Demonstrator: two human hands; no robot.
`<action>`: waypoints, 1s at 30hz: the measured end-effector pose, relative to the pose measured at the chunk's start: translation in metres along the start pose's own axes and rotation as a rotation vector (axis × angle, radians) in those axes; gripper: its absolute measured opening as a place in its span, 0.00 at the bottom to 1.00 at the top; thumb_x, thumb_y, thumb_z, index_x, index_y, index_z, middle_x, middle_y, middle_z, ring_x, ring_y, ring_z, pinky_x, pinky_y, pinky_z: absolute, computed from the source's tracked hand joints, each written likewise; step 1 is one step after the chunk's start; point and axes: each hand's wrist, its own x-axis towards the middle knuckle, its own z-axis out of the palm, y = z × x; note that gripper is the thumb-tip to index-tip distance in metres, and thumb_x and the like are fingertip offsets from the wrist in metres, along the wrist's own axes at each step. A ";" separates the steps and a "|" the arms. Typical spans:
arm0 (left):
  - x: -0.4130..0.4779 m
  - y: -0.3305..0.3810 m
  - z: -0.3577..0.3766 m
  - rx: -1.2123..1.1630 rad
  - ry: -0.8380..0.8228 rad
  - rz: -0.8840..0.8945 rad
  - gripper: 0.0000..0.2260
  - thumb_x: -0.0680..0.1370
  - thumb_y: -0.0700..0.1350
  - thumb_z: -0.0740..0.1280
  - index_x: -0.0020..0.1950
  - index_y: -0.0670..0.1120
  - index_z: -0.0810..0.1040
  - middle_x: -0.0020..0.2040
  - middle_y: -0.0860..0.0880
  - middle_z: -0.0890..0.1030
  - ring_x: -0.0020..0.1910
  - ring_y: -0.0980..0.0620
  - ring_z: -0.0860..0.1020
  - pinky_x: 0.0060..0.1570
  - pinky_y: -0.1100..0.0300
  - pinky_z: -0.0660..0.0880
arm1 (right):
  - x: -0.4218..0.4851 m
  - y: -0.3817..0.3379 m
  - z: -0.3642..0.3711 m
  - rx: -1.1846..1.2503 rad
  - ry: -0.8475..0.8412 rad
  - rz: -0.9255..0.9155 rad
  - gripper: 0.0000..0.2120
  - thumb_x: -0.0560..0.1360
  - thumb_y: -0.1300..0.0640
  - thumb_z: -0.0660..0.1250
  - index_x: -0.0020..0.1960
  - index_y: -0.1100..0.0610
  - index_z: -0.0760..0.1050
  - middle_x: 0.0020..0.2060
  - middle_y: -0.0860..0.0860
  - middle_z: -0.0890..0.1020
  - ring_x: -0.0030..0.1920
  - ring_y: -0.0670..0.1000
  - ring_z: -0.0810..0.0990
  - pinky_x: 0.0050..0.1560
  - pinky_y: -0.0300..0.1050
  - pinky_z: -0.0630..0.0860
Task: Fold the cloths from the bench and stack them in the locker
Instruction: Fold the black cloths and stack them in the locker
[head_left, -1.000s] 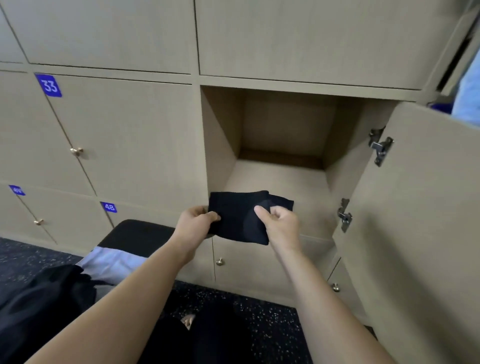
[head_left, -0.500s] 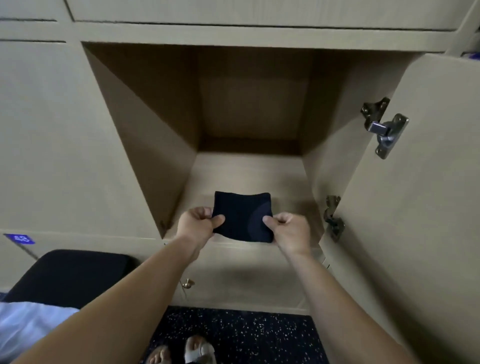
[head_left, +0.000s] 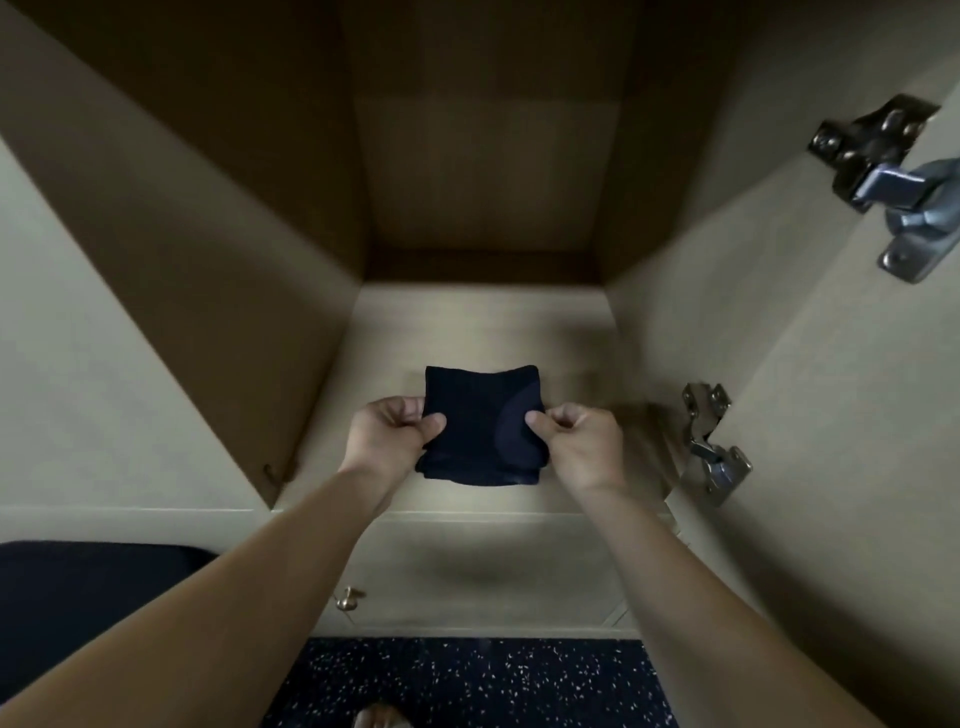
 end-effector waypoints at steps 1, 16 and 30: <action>0.001 -0.003 0.001 0.003 -0.001 0.004 0.09 0.78 0.34 0.67 0.43 0.47 0.80 0.38 0.52 0.83 0.33 0.58 0.81 0.31 0.70 0.76 | 0.000 0.003 0.002 0.002 0.004 0.000 0.12 0.74 0.56 0.72 0.33 0.56 0.77 0.32 0.52 0.82 0.34 0.51 0.78 0.37 0.45 0.73; 0.015 -0.017 0.007 0.849 0.022 0.557 0.20 0.80 0.39 0.64 0.72 0.40 0.71 0.72 0.44 0.71 0.72 0.45 0.67 0.71 0.66 0.55 | -0.006 -0.002 0.013 -0.625 -0.011 -0.569 0.24 0.79 0.54 0.63 0.72 0.60 0.68 0.69 0.58 0.70 0.69 0.59 0.69 0.69 0.47 0.64; 0.025 -0.040 0.001 0.978 -0.317 0.311 0.26 0.85 0.50 0.49 0.80 0.43 0.44 0.80 0.48 0.42 0.79 0.55 0.42 0.74 0.66 0.39 | 0.004 0.014 0.026 -0.824 -0.404 -0.323 0.31 0.83 0.42 0.43 0.79 0.56 0.40 0.78 0.51 0.39 0.77 0.48 0.36 0.75 0.42 0.36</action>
